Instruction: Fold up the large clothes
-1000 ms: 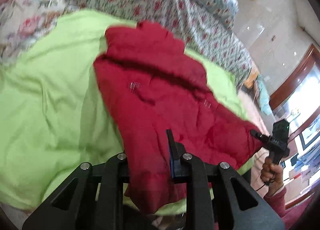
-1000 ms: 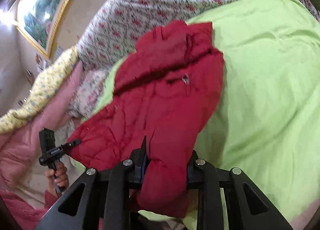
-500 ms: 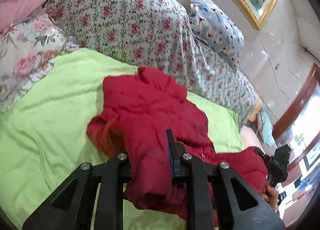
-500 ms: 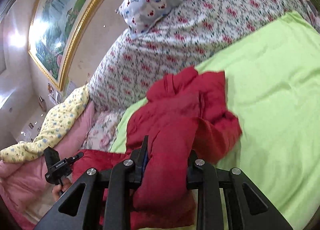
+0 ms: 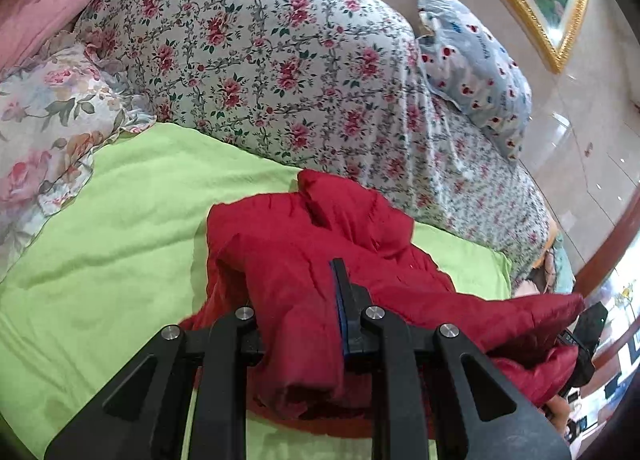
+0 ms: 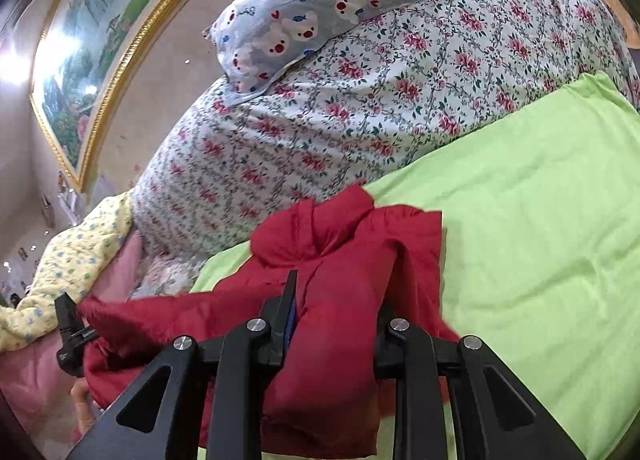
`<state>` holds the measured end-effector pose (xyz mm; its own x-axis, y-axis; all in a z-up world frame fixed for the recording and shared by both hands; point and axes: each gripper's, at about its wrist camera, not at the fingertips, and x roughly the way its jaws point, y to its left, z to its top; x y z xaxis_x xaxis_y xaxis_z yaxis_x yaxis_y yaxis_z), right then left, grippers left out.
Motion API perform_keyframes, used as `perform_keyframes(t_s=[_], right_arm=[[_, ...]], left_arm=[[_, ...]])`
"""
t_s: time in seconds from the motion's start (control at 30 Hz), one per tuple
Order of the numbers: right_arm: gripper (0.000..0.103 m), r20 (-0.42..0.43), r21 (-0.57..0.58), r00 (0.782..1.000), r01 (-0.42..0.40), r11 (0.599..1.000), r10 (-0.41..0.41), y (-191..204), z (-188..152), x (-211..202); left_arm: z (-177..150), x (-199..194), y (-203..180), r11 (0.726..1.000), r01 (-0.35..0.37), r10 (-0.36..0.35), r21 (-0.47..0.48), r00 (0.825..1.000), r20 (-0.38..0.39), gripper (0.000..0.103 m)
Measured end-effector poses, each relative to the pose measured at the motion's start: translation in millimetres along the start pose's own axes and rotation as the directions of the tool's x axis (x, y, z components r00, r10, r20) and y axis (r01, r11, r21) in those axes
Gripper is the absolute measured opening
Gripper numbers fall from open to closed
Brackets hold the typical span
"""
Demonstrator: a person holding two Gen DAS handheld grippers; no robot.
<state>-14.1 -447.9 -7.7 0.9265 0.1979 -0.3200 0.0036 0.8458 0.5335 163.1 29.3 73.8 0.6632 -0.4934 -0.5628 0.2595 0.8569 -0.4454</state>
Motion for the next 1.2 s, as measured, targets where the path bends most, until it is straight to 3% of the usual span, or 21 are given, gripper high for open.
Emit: perform_keyframes(t_s=[0.2, 0.5, 0.83, 1.03, 1.2], right_arm=[[0.025, 0.020, 0.057, 0.999, 0.044, 0.997, -0.045, -13, 18, 36], [0.025, -0.020, 0.114, 0.986, 0.170, 0.979, -0.168, -37, 34, 106], [0.026, -0.047, 0.069, 0.962, 0.273, 0.960, -0.270, -58, 32, 178], [0.026, -0.061, 0.069, 0.954, 0.298, 0.952, -0.294, -67, 29, 207], [0.027, -0.078, 0.077, 0.949, 0.311, 0.947, -0.306, -72, 32, 221]], left_arm=[[20, 40, 5, 0.999, -0.037, 0.037, -0.018, 0.999, 0.000, 0.018], [38, 118, 22, 0.987, -0.159, 0.158, -0.016, 0.986, -0.058, 0.018], [47, 189, 33, 0.969, -0.246, 0.246, 0.014, 0.962, -0.117, 0.021], [47, 212, 41, 0.963, -0.269, 0.267, 0.006, 0.954, -0.137, 0.023], [47, 202, 41, 0.970, -0.244, 0.239, -0.015, 0.961, -0.141, 0.029]])
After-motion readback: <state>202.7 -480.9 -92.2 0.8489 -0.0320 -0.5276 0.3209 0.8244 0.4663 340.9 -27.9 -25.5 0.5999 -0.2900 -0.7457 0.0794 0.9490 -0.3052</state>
